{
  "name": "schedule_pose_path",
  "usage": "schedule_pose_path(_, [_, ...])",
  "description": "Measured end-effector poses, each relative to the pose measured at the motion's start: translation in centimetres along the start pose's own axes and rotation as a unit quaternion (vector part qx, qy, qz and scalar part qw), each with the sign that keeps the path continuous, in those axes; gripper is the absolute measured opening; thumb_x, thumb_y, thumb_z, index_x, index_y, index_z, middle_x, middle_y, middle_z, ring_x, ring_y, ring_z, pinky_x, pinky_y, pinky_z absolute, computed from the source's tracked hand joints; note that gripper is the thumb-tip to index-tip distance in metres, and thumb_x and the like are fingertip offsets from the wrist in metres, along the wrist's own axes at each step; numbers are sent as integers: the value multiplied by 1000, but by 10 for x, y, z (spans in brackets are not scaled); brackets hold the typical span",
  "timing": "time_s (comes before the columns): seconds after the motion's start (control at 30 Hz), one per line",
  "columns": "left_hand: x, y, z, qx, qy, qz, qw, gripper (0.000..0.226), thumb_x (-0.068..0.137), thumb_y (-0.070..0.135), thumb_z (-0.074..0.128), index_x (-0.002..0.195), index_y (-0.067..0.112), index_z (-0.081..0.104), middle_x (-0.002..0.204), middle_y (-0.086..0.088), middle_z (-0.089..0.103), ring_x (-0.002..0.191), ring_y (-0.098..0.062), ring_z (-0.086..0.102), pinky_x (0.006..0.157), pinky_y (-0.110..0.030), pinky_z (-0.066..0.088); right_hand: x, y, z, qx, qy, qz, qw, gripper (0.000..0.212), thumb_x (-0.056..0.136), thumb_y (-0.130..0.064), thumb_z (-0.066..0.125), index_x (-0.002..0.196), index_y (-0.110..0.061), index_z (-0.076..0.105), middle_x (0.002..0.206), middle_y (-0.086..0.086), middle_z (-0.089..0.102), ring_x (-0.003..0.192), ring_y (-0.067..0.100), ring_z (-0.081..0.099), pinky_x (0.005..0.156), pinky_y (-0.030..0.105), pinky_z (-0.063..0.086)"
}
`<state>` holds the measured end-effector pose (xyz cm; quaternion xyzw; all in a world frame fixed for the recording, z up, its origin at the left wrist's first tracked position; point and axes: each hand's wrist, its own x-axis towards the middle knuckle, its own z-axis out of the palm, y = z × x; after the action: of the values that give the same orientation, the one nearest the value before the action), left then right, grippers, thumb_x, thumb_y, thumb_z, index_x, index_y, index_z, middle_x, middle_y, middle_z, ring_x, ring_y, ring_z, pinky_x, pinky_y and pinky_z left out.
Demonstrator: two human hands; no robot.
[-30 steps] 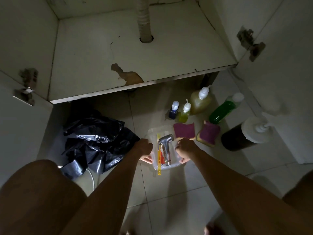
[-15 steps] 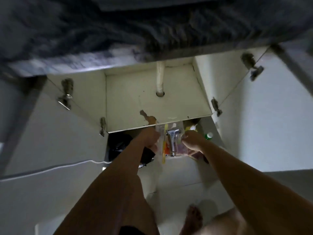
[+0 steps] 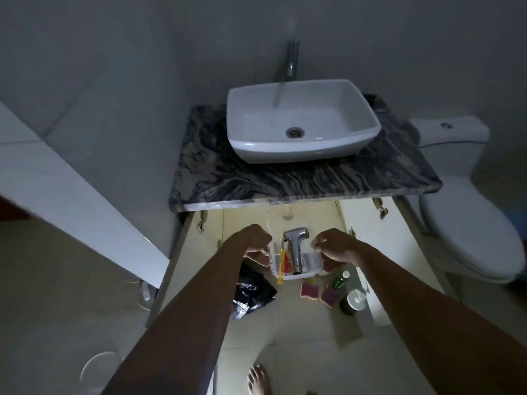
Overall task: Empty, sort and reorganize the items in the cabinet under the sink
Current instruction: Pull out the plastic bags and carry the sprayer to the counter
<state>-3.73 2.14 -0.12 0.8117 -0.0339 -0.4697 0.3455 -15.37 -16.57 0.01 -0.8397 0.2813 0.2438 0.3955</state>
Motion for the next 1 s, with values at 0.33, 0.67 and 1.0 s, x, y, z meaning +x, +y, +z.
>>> schedule_pose_path(0.33, [-106, 51, -44, 58, 86, 51, 993, 30, 103, 23, 42, 104, 2, 64, 96, -12, 70, 63, -14, 59, 55, -21, 47, -63, -69, -54, 48, 1, -112, 993, 26, 100, -15, 52, 100, 6, 66, 85, 21, 74, 70, 27, 74, 57, 29, 58])
schedule_pose_path(0.67, [-152, 62, -93, -4, 191, 77, 979, 28, 102, 20, 47, 79, 9, 59, 72, -3, 62, 59, -11, 53, 51, -19, 42, -76, -136, -78, 29, 3, -209, 977, 21, 103, -16, 51, 102, 2, 62, 74, 18, 72, 63, 22, 74, 52, 25, 58])
schedule_pose_path(1.0, [-76, 56, -181, -59, 298, 52, 951, 15, 89, 18, 57, 88, 3, 61, 75, -14, 56, 54, -20, 53, 42, -19, 40, 13, -220, -61, 94, -30, -209, 973, 18, 99, -15, 57, 99, 1, 63, 86, 20, 73, 77, 32, 75, 74, 42, 63])
